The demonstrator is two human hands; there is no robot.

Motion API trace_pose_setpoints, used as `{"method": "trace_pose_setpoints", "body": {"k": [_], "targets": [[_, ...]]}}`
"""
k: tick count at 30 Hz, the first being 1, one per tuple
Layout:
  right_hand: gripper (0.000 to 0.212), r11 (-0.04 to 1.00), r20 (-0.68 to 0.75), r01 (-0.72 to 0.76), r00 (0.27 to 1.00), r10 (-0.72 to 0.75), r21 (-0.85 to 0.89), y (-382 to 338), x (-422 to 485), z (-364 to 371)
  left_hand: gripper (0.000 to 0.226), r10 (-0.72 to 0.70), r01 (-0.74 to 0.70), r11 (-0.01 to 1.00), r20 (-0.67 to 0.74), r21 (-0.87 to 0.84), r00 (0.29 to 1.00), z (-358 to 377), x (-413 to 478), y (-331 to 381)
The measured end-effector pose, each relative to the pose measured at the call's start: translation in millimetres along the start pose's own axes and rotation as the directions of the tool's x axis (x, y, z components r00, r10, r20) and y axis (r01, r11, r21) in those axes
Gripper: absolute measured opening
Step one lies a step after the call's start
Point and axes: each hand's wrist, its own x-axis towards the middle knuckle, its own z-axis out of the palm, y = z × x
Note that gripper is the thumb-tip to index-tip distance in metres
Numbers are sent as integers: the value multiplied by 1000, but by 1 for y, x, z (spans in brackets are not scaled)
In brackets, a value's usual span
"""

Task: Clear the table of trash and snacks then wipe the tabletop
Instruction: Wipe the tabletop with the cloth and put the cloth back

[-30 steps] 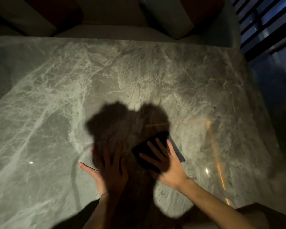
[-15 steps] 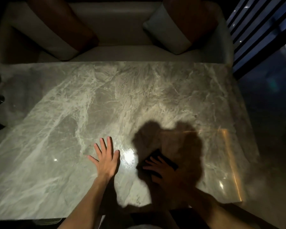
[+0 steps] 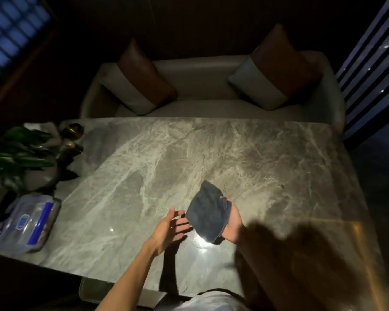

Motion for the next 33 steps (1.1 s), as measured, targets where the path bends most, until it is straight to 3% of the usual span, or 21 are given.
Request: {"method": "trace_pose_setpoints", "body": {"k": [1,2,3,4,5,7,10,11,14,16,20,22,23,25,27,29,31,33], "targets": [[18,985,8,49,999,-48,-163,-18,-1,-10,54,46,-44,996,25,-81,999,2,-3,8],[22,997,40,-66,997,68,-48,-41,-1,-14,52,101,-97,987,23,-129,995,4,-5,17],[30,992,5,-106,994,106,-62,-59,5,-18,50,154,-148,975,23,-165,988,7,-7,28],[32,992,17,-125,992,125,20,-75,3,-25,49,198,-191,965,24,-179,980,10,-8,37],[31,954,68,-146,989,133,261,-85,-1,-30,49,233,-221,954,38,-202,972,14,-10,46],[34,811,103,-121,992,76,572,-87,-3,-44,48,272,-245,947,114,-206,955,20,-12,60],[29,618,298,-307,947,122,724,-98,-13,-59,39,232,-205,970,249,-130,940,29,-12,64],[33,576,344,-354,930,132,736,-99,-14,-61,37,204,-182,978,286,-103,936,31,-11,63],[82,578,438,-448,883,168,682,-85,-25,-71,34,110,-110,994,287,-18,952,33,-8,51],[94,593,479,-484,859,181,643,-74,-35,-74,35,48,-46,999,272,-14,961,33,-5,39],[79,523,472,-569,821,321,634,-57,-39,-61,30,-9,9,1000,268,0,964,40,-8,15],[67,546,458,-553,831,315,629,-56,-47,-48,41,-33,36,999,346,-3,938,35,-8,6],[58,488,506,-585,809,298,648,-59,-47,-44,41,-38,44,999,387,-6,921,31,-7,2],[44,522,504,-588,806,311,618,-57,-49,-43,39,-39,59,997,379,-40,925,15,-2,-2],[51,645,509,-545,818,268,536,-50,-46,-36,40,-45,84,992,343,-99,938,-3,4,-2],[48,673,523,-538,813,256,508,-51,-31,-27,37,-46,98,987,366,-124,930,-20,8,6],[50,771,480,-479,838,259,420,-65,-23,-15,31,-63,114,987,376,-114,924,-37,13,14],[51,786,451,-466,850,272,405,-71,-13,0,31,-72,113,989,360,-94,930,-55,19,20]]}}
